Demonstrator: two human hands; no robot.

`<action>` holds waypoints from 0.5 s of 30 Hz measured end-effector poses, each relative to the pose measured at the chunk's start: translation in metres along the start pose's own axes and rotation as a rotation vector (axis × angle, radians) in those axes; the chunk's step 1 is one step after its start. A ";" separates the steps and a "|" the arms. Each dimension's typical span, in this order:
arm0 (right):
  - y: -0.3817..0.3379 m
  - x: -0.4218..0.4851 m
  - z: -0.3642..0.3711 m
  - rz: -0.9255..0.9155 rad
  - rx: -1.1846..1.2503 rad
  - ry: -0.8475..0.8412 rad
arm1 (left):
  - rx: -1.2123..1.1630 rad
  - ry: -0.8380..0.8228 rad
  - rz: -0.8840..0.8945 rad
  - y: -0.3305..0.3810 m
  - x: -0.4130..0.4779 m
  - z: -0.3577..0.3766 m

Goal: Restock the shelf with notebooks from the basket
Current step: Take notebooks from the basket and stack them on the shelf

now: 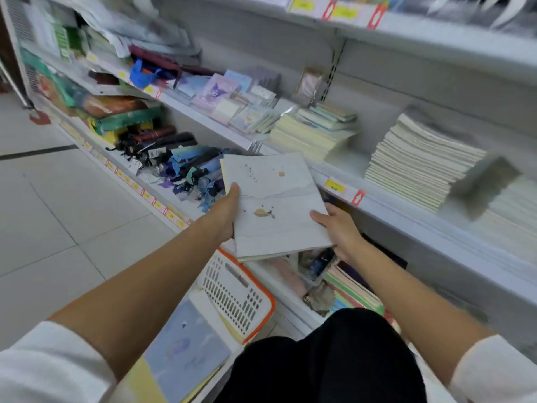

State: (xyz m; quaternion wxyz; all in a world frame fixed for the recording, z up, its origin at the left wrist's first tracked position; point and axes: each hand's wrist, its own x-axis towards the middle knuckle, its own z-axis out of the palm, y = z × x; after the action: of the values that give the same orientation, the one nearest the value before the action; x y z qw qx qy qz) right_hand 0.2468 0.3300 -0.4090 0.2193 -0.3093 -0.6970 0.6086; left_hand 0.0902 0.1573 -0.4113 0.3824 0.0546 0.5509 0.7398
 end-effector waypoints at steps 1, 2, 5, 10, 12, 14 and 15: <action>-0.012 -0.001 -0.014 -0.022 0.016 0.027 | -0.004 -0.028 0.008 0.009 -0.003 0.018; -0.025 -0.003 -0.027 -0.050 0.033 0.059 | -0.008 -0.059 0.013 0.019 -0.007 0.037; -0.059 -0.010 -0.069 -0.104 0.112 0.164 | -0.010 -0.164 0.026 0.043 -0.018 0.093; -0.102 -0.021 -0.136 -0.150 0.222 0.322 | 0.117 -0.356 0.114 0.069 -0.028 0.173; -0.115 -0.024 -0.158 -0.177 0.267 0.414 | 0.219 -0.374 0.200 0.077 -0.031 0.199; -0.128 -0.026 -0.176 -0.176 0.326 0.513 | 0.328 -0.411 0.264 0.085 -0.037 0.220; -0.134 -0.026 -0.184 -0.165 0.355 0.558 | 0.352 -0.434 0.283 0.089 -0.039 0.230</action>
State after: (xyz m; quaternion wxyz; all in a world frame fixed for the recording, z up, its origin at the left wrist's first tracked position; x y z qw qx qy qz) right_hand 0.3689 0.4346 -0.2456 0.5006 -0.3634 -0.5158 0.5927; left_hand 0.1881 0.3017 -0.2329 0.3687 0.3529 0.5630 0.6500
